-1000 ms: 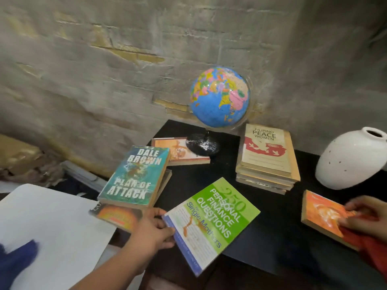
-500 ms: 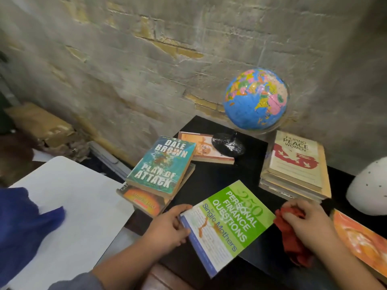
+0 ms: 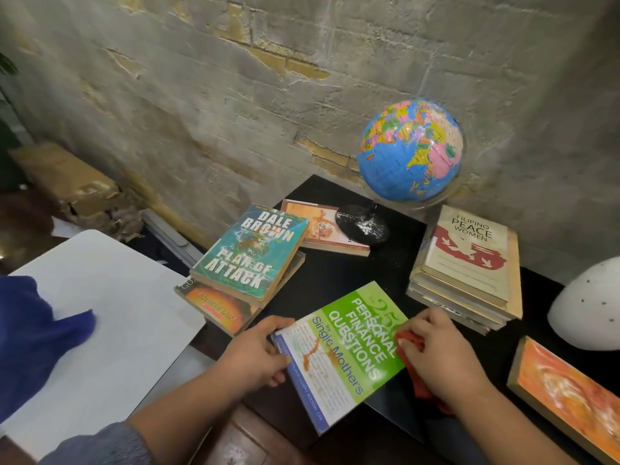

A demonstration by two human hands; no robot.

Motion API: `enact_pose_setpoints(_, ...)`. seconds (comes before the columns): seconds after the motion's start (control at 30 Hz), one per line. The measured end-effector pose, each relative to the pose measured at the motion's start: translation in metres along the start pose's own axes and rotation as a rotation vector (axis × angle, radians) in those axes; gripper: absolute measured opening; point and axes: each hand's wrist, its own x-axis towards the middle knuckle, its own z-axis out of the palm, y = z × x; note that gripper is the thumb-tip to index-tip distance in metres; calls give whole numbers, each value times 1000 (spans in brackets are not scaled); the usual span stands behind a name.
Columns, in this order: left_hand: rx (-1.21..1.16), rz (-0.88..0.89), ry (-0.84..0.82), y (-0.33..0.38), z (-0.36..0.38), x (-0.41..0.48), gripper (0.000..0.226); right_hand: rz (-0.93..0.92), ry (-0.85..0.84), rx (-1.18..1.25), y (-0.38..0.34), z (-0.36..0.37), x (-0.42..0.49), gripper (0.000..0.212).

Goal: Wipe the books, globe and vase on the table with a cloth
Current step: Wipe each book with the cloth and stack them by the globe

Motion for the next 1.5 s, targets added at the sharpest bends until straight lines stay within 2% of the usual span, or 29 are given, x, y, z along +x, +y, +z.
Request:
enact_pose_setpoints(0.07, 17, 6, -2, -1, -1, 1, 48, -59, -59, 14, -3, 0, 4, 12)
enact_pose_setpoints(0.2, 39, 11, -9, -4, -2, 4, 48, 4, 11, -2, -6, 0, 12, 18)
enact_pose_setpoints(0.33, 75, 31, -9, -8, -1, 5, 47, -94, -71, 42, -10, 3, 14, 15)
enact_pose_setpoints(0.43, 73, 36, -10, -10, -1, 7, 48, 6, 9, 11, -8, 0, 22, 20)
enact_pose_setpoints(0.57, 84, 45, -10, -12, -1, 7, 48, -103, -62, 23, -11, 6, 19, 18)
enact_pose_setpoints(0.7, 100, 49, -12, -12, -2, 8, 47, 3, 42, 5, -9, 4, 28, 19)
enact_pose_setpoints(0.83, 110, 48, -11, -15, -2, 9, 49, -121, -43, -3, -11, 7, 30, 16)
enact_pose_setpoints(0.97, 124, 52, -9, -15, -2, 11, 49, -35, 43, -55, -12, 4, 39, 21)
enact_pose_setpoints(1.1, 132, 60, -9, -17, -3, 11, 49, -128, -47, -3, -13, 6, 41, 18)
enact_pose_setpoints(1.23, 145, 66, -6, -17, -3, 11, 51, -57, 39, -53, -13, 5, 45, 23)
enact_pose_setpoints(1.37, 143, 64, -6, -17, -2, 10, 51, -176, -78, 8, -14, 5, 43, 14)
enact_pose_setpoints(1.5, 145, 60, -8, -16, -2, 10, 51, -77, 26, -44, -17, 5, 49, 21)
